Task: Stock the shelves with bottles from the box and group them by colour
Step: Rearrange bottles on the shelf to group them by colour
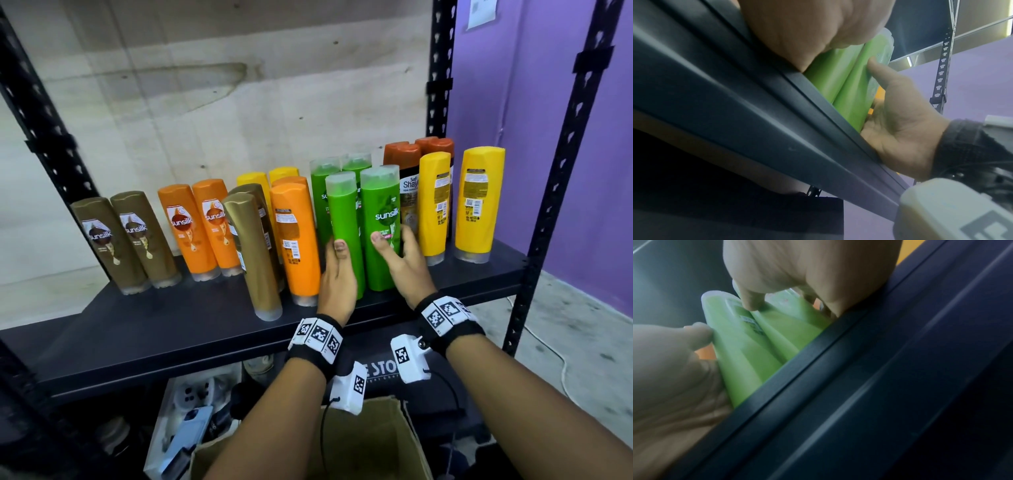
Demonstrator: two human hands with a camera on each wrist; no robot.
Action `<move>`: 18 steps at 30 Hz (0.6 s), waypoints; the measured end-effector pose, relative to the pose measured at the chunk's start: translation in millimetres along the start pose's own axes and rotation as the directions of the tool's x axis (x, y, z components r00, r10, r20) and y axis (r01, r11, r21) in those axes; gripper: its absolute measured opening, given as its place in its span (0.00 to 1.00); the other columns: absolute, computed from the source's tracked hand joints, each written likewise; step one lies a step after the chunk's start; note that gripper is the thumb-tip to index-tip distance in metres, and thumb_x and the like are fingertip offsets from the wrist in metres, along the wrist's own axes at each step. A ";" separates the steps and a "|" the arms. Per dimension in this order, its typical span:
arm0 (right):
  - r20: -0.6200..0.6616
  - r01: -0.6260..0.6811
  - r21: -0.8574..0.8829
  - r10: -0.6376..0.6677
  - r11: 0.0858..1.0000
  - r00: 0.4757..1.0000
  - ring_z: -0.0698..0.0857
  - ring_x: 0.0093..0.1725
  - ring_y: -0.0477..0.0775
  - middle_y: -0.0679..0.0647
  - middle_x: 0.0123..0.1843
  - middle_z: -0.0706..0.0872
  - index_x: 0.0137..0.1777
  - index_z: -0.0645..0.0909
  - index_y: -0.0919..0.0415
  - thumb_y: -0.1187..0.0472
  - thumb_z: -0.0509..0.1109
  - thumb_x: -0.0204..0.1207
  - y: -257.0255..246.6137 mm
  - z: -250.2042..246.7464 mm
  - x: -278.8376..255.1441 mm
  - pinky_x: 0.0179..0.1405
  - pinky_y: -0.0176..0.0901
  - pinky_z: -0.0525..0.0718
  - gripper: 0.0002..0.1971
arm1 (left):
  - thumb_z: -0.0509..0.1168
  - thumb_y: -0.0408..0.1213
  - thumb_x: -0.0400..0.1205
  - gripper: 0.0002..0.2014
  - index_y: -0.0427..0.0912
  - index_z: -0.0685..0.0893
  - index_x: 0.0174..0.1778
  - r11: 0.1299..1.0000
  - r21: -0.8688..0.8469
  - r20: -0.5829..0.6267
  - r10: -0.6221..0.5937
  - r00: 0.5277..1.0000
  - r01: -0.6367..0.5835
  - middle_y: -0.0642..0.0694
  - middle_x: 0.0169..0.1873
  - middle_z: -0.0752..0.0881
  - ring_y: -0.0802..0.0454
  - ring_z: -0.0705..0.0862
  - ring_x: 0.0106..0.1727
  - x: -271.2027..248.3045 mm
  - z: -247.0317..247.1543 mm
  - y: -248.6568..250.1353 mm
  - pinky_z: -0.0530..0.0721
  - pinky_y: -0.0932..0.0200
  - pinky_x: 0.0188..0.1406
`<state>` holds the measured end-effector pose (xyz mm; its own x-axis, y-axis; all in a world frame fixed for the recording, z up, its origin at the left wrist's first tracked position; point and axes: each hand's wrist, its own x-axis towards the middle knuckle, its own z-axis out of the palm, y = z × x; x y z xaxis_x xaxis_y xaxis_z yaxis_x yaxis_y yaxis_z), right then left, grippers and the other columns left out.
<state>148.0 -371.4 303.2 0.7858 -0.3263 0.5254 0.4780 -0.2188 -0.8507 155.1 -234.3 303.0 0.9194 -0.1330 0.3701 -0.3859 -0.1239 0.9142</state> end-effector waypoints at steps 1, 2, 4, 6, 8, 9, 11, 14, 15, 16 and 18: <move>0.003 -0.006 0.006 0.006 1.000 1.000 0.82 0.66 0.35 0.34 0.63 0.86 0.65 0.78 0.34 0.30 0.71 0.75 0.1 -0.4 0.0 0.68 0.42 0.76 0.21 | 0.35 0.74 0.79 0.43 0.56 0.56 0.88 1.000 -0.004 0.003 -0.006 1.000 0.006 0.50 0.87 0.61 0.50 0.61 0.86 0.1 0.0 -0.4 0.50 0.61 0.78; 0.007 -0.012 0.011 0.012 1.000 1.000 0.82 0.67 0.35 0.34 0.65 0.85 0.67 0.76 0.34 0.28 0.70 0.75 0.0 -1.2 -0.2 0.69 0.42 0.75 0.23 | 0.35 0.74 0.80 0.42 0.56 0.55 0.89 1.000 -0.012 0.007 -0.015 1.000 0.015 0.51 0.87 0.59 0.52 0.59 0.86 0.4 0.3 -1.2 0.49 0.63 0.77; 0.011 -0.020 0.022 0.020 1.000 1.000 0.80 0.68 0.34 0.32 0.66 0.84 0.69 0.75 0.32 0.28 0.69 0.75 -0.3 -1.8 -1.0 0.71 0.42 0.74 0.25 | 0.36 0.71 0.83 0.39 0.55 0.54 0.89 0.999 -0.024 0.013 -0.021 1.000 0.021 0.52 0.88 0.59 0.57 0.58 0.85 1.1 1.4 -2.1 0.49 0.65 0.76; 0.017 -0.018 0.022 0.017 1.000 1.000 0.80 0.68 0.31 0.27 0.65 0.83 0.65 0.74 0.24 0.29 0.69 0.77 -0.7 -0.4 -1.6 0.70 0.40 0.73 0.18 | 0.39 0.68 0.86 0.36 0.55 0.57 0.88 0.997 -0.076 0.006 -0.010 1.000 0.010 0.52 0.87 0.61 0.60 0.60 0.84 1.5 1.5 -2.0 0.52 0.64 0.80; 0.008 -0.013 0.034 0.012 0.999 1.000 0.80 0.67 0.30 0.27 0.65 0.83 0.64 0.74 0.22 0.31 0.69 0.78 -0.7 0.3 -1.5 0.69 0.40 0.73 0.16 | 0.43 0.64 0.86 0.34 0.54 0.62 0.87 0.988 -0.152 0.007 0.009 1.000 -0.008 0.53 0.85 0.66 0.58 0.64 0.85 2.6 1.9 -1.8 0.58 0.55 0.86; 0.002 -0.010 0.050 0.010 0.999 1.000 0.80 0.68 0.32 0.29 0.66 0.84 0.65 0.75 0.25 0.32 0.69 0.79 0.1 0.2 -1.0 0.70 0.42 0.73 0.16 | 0.45 0.62 0.86 0.33 0.55 0.62 0.87 0.985 -0.169 0.013 0.016 1.000 -0.013 0.53 0.84 0.68 0.57 0.66 0.84 3.2 1.8 -1.9 0.60 0.50 0.87; -0.007 -0.011 0.068 0.012 0.998 1.000 0.80 0.70 0.34 0.31 0.67 0.84 0.66 0.76 0.28 0.33 0.67 0.81 1.1 -0.7 -0.2 0.73 0.45 0.74 0.16 | 0.47 0.63 0.83 0.34 0.60 0.61 0.86 0.986 -0.167 0.038 0.018 0.999 -0.011 0.55 0.83 0.70 0.57 0.69 0.82 3.2 0.7 -1.1 0.63 0.47 0.86; -0.005 -0.014 0.080 0.015 0.997 1.000 0.79 0.69 0.30 0.26 0.66 0.83 0.64 0.76 0.22 0.34 0.66 0.82 -0.9 -2.0 -0.1 0.69 0.38 0.73 0.12 | 0.52 0.65 0.78 0.34 0.69 0.58 0.84 0.990 -0.140 0.074 0.020 0.997 -0.009 0.56 0.81 0.72 0.54 0.72 0.80 1.4 -2.5 1.0 0.67 0.46 0.83; -0.005 -0.013 0.091 0.013 0.996 1.000 0.80 0.69 0.31 0.27 0.66 0.84 0.64 0.77 0.23 0.35 0.66 0.82 -1.4 -2.6 -0.6 0.68 0.38 0.74 0.12 | 0.54 0.65 0.77 0.35 0.71 0.57 0.83 0.993 -0.117 0.084 0.015 0.996 -0.005 0.56 0.81 0.73 0.52 0.73 0.79 0.9 -3.3 1.2 0.69 0.46 0.81; -0.007 -0.009 0.104 0.010 0.994 1.000 0.81 0.70 0.34 0.31 0.67 0.85 0.66 0.78 0.27 0.36 0.66 0.83 -1.9 -3.3 -0.8 0.70 0.41 0.76 0.13 | 0.56 0.65 0.75 0.37 0.70 0.57 0.83 0.996 -0.088 0.091 0.004 0.996 0.005 0.55 0.79 0.74 0.51 0.75 0.77 0.2 -3.2 1.2 0.71 0.48 0.79; -0.011 0.000 0.125 0.001 0.992 1.000 0.82 0.71 0.43 0.39 0.69 0.86 0.68 0.79 0.34 0.38 0.66 0.84 -2.0 -4.4 -1.2 0.74 0.52 0.77 0.15 | 0.59 0.64 0.72 0.40 0.65 0.59 0.83 1.000 -0.016 0.087 -0.025 0.996 0.026 0.52 0.75 0.77 0.48 0.77 0.74 -0.9 -1.6 0.8 0.73 0.50 0.74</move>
<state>144.4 -374.6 304.4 0.7821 -0.3367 0.5244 0.5231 -0.1024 -0.8461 154.1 -232.7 303.7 0.9187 -0.2147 0.3316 -0.3604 -0.1118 0.9261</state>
